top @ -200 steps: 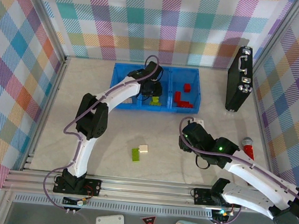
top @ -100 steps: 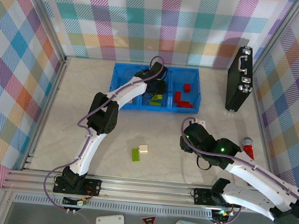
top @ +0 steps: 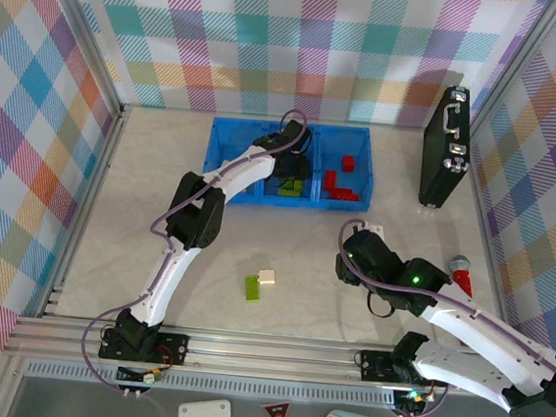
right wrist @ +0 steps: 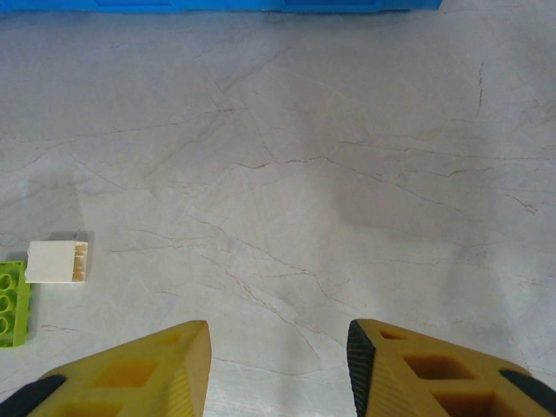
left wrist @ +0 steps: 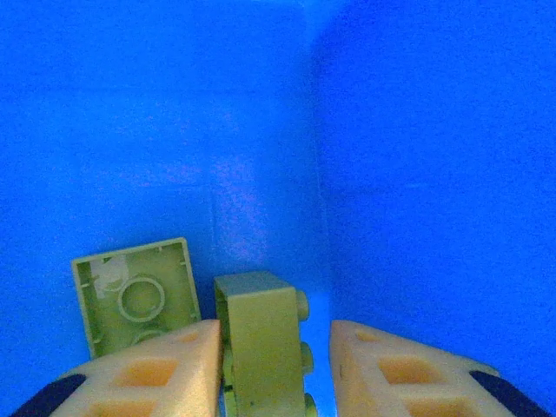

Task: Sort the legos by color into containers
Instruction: Place the lego in the container, then pick up the lego from the middle-left of the table.

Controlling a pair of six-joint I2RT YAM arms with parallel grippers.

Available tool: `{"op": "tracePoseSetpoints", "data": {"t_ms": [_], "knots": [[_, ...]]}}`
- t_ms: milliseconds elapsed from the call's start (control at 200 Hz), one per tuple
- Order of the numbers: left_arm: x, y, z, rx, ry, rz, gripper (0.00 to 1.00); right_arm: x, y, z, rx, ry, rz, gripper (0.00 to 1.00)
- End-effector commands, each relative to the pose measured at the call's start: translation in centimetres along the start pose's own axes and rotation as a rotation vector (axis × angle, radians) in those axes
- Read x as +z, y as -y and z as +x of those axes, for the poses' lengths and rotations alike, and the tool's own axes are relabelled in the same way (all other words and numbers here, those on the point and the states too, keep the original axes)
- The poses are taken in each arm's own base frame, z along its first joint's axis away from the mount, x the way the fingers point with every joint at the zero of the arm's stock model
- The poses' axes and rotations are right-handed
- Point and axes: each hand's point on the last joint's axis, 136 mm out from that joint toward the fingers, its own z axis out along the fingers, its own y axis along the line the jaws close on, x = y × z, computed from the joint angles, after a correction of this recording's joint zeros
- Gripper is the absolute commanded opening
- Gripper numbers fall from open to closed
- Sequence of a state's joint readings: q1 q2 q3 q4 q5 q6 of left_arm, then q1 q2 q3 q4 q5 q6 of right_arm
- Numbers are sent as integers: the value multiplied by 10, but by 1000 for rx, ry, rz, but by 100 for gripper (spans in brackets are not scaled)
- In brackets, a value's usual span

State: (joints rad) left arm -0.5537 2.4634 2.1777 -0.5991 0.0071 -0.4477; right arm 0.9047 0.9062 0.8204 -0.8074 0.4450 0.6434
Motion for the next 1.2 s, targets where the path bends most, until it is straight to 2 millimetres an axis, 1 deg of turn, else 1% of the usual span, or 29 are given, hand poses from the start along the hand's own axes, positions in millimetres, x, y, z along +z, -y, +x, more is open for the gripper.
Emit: {"op": "tracePoseSetpoints", "data": {"t_ms": [0, 115, 295, 425, 570, 705, 880, 970, 1055, 1120, 1195], "knots": [[-33, 13, -27, 0, 64, 42, 37, -6, -2, -7, -3, 16, -8, 48], [-47, 16, -29, 1, 69, 55, 38, -3, -6, -9, -19, 14, -11, 48], [-70, 16, -25, 9, 66, 66, 38, 3, -16, -13, -38, 9, -31, 49], [-87, 12, -16, 11, 54, 66, 37, 11, -29, -14, -58, -12, -58, 49], [-105, 2, -2, 11, 50, 53, 38, 20, -42, -15, -82, -48, -81, 49], [-126, -13, 10, 18, 47, 22, 38, 28, -54, -13, -93, -82, -110, 49], [-156, -44, 26, -11, 45, -12, 38, 40, -71, -6, -105, -149, -146, 48], [-170, -62, 34, -37, 45, -26, 38, 46, -83, -3, -122, -183, -177, 48], [-183, -74, 42, -49, 37, -28, 38, 51, -101, 4, -195, -231, -249, 49], [-190, -82, 51, -44, 22, -39, 38, 54, -112, 10, -298, -263, -296, 50], [-198, -91, 60, -29, 8, -57, 38, 59, -117, 19, -437, -288, -335, 53]]}}
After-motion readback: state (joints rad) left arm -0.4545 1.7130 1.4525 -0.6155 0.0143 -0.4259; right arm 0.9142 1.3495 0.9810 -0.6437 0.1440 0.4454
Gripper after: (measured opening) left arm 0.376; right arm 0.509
